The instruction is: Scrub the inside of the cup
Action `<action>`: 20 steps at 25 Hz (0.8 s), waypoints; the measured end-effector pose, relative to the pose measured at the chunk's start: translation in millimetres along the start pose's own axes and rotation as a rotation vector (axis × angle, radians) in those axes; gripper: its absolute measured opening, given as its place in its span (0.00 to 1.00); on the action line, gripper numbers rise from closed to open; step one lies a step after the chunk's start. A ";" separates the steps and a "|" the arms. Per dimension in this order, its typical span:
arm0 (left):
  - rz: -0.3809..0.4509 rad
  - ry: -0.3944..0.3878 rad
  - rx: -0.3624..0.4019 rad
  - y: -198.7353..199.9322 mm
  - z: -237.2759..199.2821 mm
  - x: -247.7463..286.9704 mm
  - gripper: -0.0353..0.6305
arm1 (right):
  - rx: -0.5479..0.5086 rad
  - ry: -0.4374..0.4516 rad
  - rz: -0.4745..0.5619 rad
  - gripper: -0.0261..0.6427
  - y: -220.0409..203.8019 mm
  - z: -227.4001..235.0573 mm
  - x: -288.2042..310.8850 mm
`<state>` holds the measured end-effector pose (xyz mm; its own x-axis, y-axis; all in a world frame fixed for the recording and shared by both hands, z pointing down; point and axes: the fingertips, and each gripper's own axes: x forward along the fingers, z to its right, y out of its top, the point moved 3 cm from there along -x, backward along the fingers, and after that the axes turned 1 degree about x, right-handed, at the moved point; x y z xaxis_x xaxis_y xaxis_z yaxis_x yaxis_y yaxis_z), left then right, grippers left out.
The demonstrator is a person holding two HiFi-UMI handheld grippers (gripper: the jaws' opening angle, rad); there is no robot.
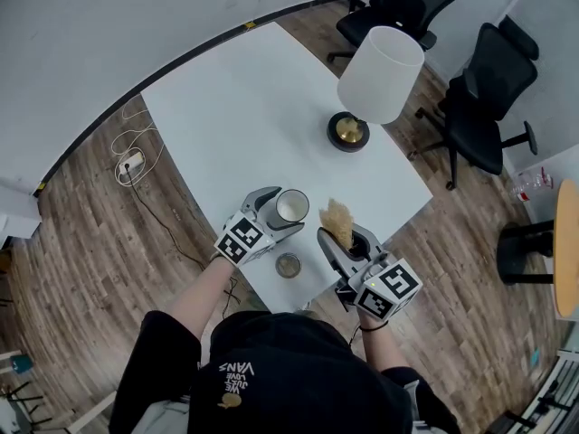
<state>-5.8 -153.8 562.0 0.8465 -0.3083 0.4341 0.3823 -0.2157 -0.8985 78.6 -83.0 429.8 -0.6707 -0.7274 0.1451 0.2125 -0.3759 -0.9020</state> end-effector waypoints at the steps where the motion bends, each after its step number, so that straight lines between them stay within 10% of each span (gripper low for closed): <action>1: -0.015 -0.004 0.005 -2.9 0.0 2.9 0.65 | 0.001 0.001 -0.002 0.18 -0.7 0.0 -0.1; 20: -0.078 -0.023 0.041 -33.3 2.0 39.4 0.66 | 0.012 -0.022 -0.032 0.18 -7.4 13.6 -4.0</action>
<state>15.6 -156.9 608.9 0.8217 -0.2703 0.5017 0.4618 -0.2001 -0.8641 89.3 -85.0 441.5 -0.6612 -0.7277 0.1827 0.2002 -0.4058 -0.8918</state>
